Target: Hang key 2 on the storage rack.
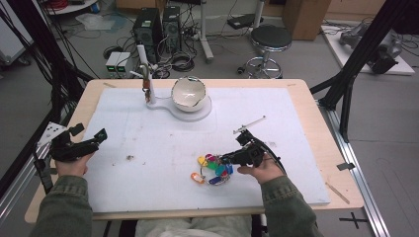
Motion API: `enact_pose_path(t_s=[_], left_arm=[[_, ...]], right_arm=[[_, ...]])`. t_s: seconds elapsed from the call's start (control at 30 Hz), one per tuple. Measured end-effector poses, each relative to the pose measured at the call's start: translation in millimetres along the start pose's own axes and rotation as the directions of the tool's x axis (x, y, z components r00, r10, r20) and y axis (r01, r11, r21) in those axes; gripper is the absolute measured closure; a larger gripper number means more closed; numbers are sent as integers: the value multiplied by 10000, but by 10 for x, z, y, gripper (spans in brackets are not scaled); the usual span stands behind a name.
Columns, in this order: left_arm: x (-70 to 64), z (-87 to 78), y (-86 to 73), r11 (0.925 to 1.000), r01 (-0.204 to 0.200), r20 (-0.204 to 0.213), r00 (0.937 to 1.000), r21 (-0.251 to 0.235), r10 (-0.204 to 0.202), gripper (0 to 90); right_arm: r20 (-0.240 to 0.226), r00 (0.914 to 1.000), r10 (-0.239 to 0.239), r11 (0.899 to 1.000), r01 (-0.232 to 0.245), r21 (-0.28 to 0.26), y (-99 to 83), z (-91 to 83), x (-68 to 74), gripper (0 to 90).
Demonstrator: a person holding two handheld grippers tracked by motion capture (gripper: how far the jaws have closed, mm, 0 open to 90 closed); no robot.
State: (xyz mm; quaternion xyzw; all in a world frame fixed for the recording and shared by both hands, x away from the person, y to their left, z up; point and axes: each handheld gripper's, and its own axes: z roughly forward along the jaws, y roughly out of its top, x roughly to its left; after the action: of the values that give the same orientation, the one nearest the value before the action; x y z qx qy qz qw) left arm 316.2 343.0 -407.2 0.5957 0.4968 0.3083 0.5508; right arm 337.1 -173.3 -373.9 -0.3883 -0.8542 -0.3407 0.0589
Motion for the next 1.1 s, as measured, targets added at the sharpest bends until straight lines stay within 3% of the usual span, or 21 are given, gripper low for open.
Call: enact_pose_path(t_s=[0.53,1.1], left_arm=[[-31,-10,6,10000,-77,53,10000,4,77,56],[-37,-16,9,10000,-45,95,9999,63,44,56]], right_arm=[[314,9988,-373,9905,411,-1315,119,-244,106,774],[724,9942,-790,9736,926,-2088,450,-418,249,774]])
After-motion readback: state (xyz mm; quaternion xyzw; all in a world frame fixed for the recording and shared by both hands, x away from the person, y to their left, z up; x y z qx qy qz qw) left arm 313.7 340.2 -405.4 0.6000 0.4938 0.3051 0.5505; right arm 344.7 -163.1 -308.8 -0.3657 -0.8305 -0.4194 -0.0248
